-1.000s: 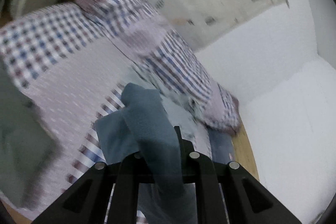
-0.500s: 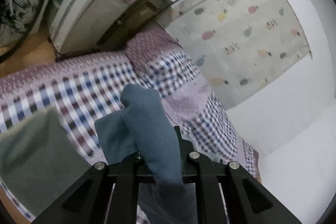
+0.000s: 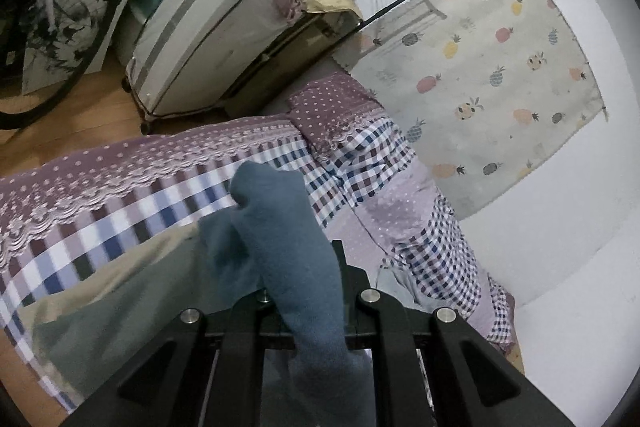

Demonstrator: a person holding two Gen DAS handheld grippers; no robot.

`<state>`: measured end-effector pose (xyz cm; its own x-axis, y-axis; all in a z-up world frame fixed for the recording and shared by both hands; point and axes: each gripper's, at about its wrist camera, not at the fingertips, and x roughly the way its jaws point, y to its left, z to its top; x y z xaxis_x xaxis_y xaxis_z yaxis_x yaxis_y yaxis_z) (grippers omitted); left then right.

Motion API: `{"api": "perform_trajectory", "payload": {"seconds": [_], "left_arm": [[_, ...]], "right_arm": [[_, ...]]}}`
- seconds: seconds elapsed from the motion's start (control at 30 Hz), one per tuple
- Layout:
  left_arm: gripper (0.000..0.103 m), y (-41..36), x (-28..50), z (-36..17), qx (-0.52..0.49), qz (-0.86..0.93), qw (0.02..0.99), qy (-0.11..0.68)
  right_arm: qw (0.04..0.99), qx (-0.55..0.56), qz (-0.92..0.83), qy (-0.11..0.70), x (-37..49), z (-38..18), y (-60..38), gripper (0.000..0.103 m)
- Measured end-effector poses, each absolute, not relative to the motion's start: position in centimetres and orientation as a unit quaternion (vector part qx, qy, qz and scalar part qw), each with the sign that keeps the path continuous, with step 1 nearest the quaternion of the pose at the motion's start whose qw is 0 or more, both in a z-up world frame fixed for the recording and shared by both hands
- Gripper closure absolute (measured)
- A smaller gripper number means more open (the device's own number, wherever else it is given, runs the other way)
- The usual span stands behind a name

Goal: Fold clothes
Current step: 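Lower the teal bundle onto the bed end and open both grippers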

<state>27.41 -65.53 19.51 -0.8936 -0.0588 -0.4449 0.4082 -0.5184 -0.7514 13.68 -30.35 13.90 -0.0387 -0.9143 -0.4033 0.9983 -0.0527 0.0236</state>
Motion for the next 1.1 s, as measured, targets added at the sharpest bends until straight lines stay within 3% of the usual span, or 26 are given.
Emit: {"api": "perform_trajectory", "payload": {"seconds": [0.4, 0.67, 0.73, 0.8, 0.87, 1.1], "left_arm": [[0.093, -66.0, 35.7, 12.2, 0.173, -0.829, 0.163, 0.507], [0.089, -67.1, 37.7, 8.8, 0.215, -0.800, 0.196, 0.525], [0.083, -67.3, 38.5, 8.6, 0.221, -0.795, 0.207, 0.526], [0.072, -67.5, 39.6, 8.9, 0.216, -0.794, 0.224, 0.522], [0.045, -67.7, 41.1, 9.7, 0.200, -0.796, 0.244, 0.517], [0.020, -66.0, 45.5, 14.5, 0.149, -0.825, 0.267, 0.475]], "right_arm": [[0.683, 0.164, -0.668, 0.246, 21.5, 6.7, -31.6, 0.094], [0.660, 0.165, -0.667, 0.303, 25.5, 4.2, -29.9, 0.076], [0.661, 0.166, -0.664, 0.306, 26.3, 4.0, -28.6, 0.063], [0.666, 0.172, -0.657, 0.310, 27.2, 3.7, -27.1, 0.060], [0.671, 0.179, -0.647, 0.314, 28.1, 3.5, -25.3, 0.058], [0.665, 0.201, -0.667, 0.271, 29.2, 5.5, -17.6, 0.053]]}}
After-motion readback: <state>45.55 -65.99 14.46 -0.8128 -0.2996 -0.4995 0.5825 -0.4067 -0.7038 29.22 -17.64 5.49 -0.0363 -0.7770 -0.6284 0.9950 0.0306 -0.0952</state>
